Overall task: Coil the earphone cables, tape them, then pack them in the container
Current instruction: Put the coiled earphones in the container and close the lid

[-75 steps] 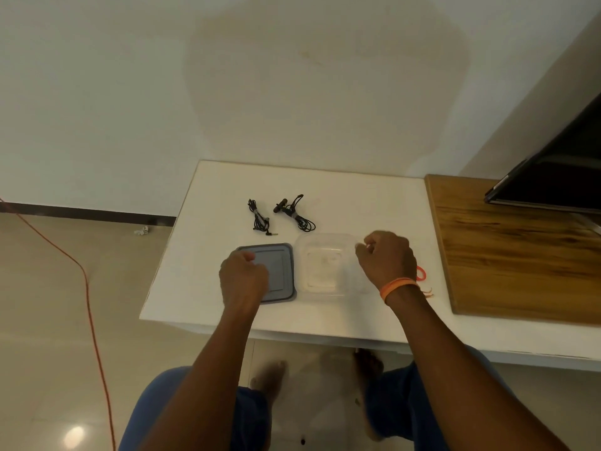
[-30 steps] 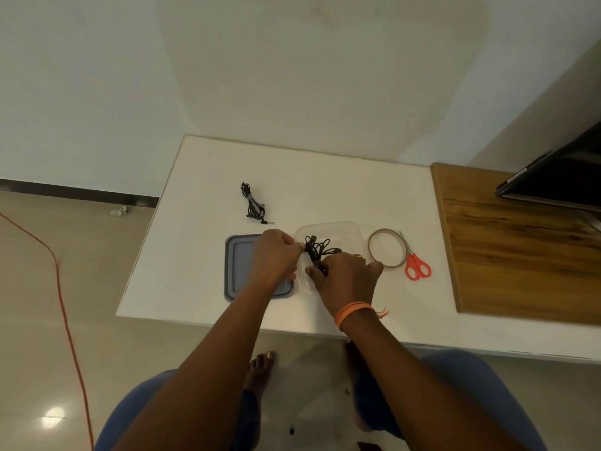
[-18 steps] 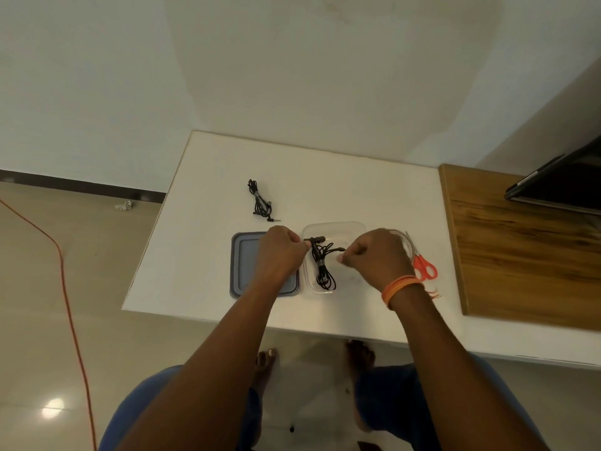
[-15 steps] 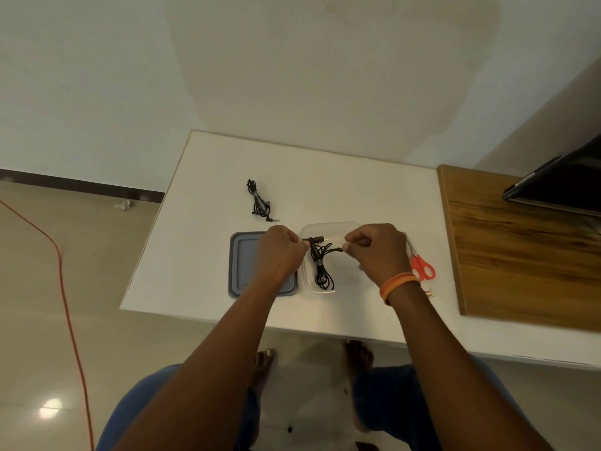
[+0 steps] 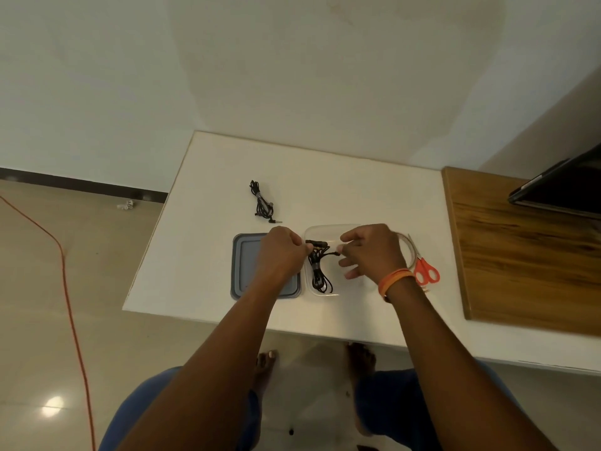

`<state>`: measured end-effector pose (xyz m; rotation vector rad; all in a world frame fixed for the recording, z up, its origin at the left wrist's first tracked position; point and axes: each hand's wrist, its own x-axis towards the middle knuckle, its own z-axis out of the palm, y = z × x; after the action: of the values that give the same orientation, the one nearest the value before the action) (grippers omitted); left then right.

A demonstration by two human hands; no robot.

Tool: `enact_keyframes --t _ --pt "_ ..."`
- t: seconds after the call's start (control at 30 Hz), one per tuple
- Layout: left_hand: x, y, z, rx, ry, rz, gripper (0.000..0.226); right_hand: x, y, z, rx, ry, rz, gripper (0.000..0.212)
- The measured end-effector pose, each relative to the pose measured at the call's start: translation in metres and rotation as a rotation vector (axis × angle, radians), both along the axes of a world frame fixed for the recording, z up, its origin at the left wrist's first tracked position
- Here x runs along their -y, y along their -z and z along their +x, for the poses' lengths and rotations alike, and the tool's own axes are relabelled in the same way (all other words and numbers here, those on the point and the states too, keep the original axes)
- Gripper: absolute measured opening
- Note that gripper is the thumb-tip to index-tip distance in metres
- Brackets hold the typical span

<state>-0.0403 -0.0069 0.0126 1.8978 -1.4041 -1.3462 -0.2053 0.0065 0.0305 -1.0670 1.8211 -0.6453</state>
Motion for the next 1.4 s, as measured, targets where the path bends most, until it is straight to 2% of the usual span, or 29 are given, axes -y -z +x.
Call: enact_keyframes --t 0.17,0.23,0.27,0.4,0.5,0.6,0.67,0.73,0.8,0.87,0.93,1.0,1.07,1.17,1.27,1.4 --pt "0.000 -0.002 0.002 0.011 0.010 0.019 0.026 0.023 -0.021 0.005 0.008 0.059 -0.141 0.006" --pt "0.002 -0.005 0.005 0.065 0.015 0.017 0.015 0.040 -0.018 0.019 -0.041 0.037 -0.199 0.006" --pt "0.004 -0.007 0.007 0.098 -0.003 0.001 0.017 0.051 -0.014 0.028 -0.098 -0.004 -0.229 0.006" --pt "0.012 -0.023 0.021 0.118 -0.288 -0.101 0.033 0.091 0.006 0.075 -0.362 -0.250 -0.257 0.015" --pt "0.018 -0.026 0.030 0.030 -0.558 -0.179 0.039 0.109 0.020 0.106 -0.492 -0.357 -0.206 0.028" --pt "0.023 -0.027 0.035 -0.027 -0.665 -0.218 0.042 0.112 0.029 0.124 -0.540 -0.414 -0.180 0.035" --pt "0.025 -0.026 0.034 -0.044 -0.673 -0.220 0.035 0.111 0.033 0.131 -0.574 -0.456 -0.193 0.028" --pt "0.026 -0.024 0.033 -0.057 -0.669 -0.214 0.029 0.109 0.036 0.135 -0.568 -0.469 -0.194 0.021" --pt "0.027 -0.022 0.031 -0.068 -0.663 -0.219 0.028 0.109 0.040 0.136 -0.507 -0.424 -0.176 0.027" --pt "0.027 -0.025 0.030 -0.070 -0.665 -0.239 0.029 0.108 0.034 0.130 -0.373 -0.299 -0.184 0.031" --pt "0.026 -0.027 0.033 -0.071 -0.669 -0.255 0.029 0.107 0.017 0.119 -0.196 -0.162 -0.223 0.024" --pt "0.027 -0.027 0.035 -0.068 -0.631 -0.226 0.030 0.101 -0.007 0.099 -0.068 -0.054 -0.305 0.014" --pt "0.026 -0.026 0.033 -0.013 -0.483 -0.179 0.026 0.085 -0.030 0.071 -0.074 -0.030 -0.356 0.015" --pt "0.018 -0.023 0.020 0.085 -0.165 -0.108 0.014 0.045 -0.047 0.025 -0.210 -0.035 -0.296 0.016" --pt "0.011 -0.015 0.005 0.155 0.088 -0.049 0.012 0.001 -0.036 -0.006 -0.341 0.020 -0.210 0.017" --pt "0.005 -0.011 -0.001 0.150 0.147 -0.006 0.018 -0.037 -0.010 -0.014 -0.594 -0.024 -0.211 0.018"
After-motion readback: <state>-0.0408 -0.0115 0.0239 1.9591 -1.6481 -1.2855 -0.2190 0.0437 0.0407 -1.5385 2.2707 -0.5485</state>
